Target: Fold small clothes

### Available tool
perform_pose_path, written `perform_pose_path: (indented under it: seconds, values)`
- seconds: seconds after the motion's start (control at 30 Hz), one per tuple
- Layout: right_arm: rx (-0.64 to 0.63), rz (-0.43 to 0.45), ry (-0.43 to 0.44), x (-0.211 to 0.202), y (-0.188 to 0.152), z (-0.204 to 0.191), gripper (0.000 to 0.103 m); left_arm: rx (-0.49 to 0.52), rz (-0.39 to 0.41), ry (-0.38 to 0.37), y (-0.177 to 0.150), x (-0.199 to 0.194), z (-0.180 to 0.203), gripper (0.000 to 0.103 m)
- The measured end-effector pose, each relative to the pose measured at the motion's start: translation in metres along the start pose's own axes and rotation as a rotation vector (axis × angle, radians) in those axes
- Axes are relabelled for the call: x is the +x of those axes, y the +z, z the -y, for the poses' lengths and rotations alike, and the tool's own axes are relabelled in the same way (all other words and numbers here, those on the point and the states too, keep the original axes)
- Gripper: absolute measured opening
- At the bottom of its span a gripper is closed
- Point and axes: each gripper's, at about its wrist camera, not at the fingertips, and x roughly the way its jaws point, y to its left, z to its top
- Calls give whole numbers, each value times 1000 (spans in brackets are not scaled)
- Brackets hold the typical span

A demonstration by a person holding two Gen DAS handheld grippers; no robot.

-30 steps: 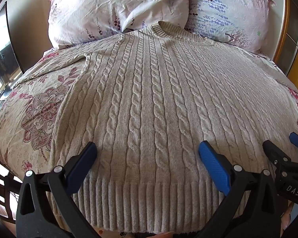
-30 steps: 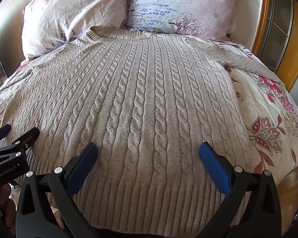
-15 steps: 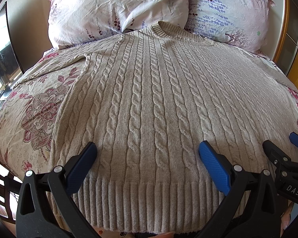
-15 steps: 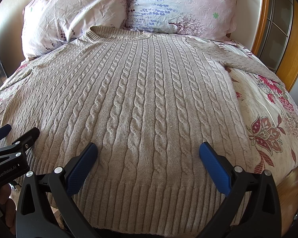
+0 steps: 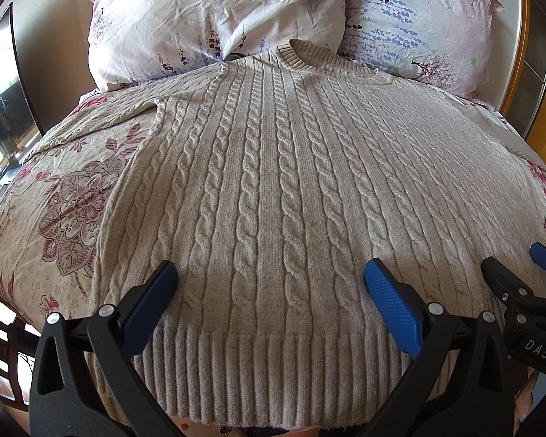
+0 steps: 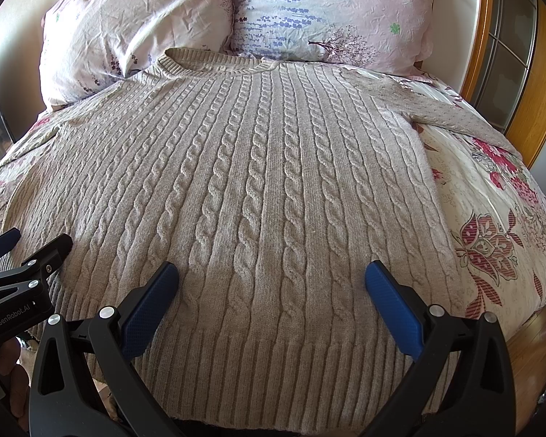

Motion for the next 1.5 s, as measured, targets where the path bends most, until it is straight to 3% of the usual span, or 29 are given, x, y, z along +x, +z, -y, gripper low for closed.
perform_pose_path:
  seconds: [1.5]
  values:
    - [-36, 11, 45, 3, 0, 2, 102, 15, -33, -4, 7, 3, 1, 101]
